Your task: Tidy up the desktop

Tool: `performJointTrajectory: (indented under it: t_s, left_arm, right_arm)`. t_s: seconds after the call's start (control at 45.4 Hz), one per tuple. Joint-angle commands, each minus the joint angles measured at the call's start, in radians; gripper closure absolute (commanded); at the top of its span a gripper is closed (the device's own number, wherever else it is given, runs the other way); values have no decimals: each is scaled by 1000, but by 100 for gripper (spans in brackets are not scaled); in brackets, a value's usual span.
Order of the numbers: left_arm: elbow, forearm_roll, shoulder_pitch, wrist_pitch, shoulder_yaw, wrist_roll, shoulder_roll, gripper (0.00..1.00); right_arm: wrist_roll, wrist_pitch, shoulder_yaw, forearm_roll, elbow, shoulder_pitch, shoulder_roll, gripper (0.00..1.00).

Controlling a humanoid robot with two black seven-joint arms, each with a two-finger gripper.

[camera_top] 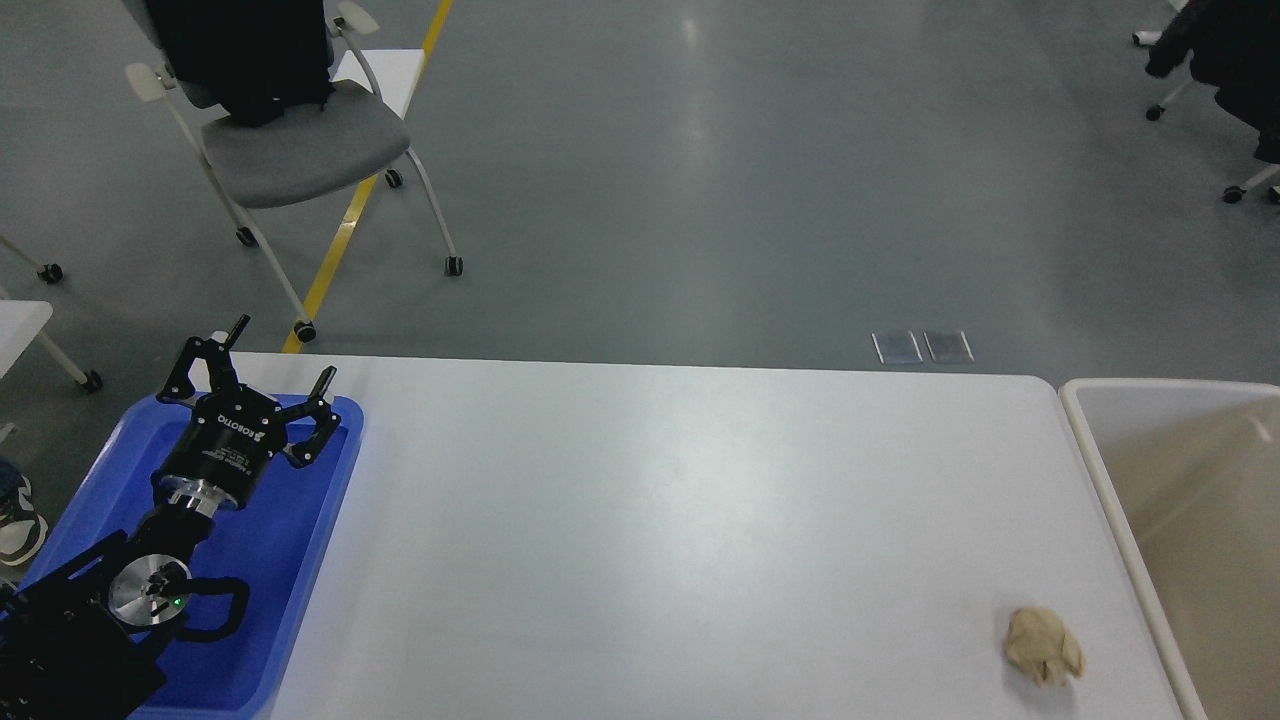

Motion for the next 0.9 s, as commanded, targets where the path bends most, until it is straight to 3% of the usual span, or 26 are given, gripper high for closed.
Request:
performJointTrajectory:
  t_s: [0.0,0.33,0.506,0.727,0.881]
  left_arm:
    - [0,2,0,0,0,0,0,1]
    - [0,0,0,0,0,0,0,1]
    - [0,0,0,0,0,0,0,1]
    - [0,-2,0,0,2,0,0,1]
    - [0,-2,0,0,2,0,0,1]
  right_arm:
    - [-1,67,-135,-20,60,269,99,0]
    - [-1,70,-531,-21,115,519,487,0]
    - [-2,99,-565,-21,285,625,579,0]
    - [-4,339,-678,-24,463,772,662,0]
    - [-4,382,-726,-26,592,840,671,0]
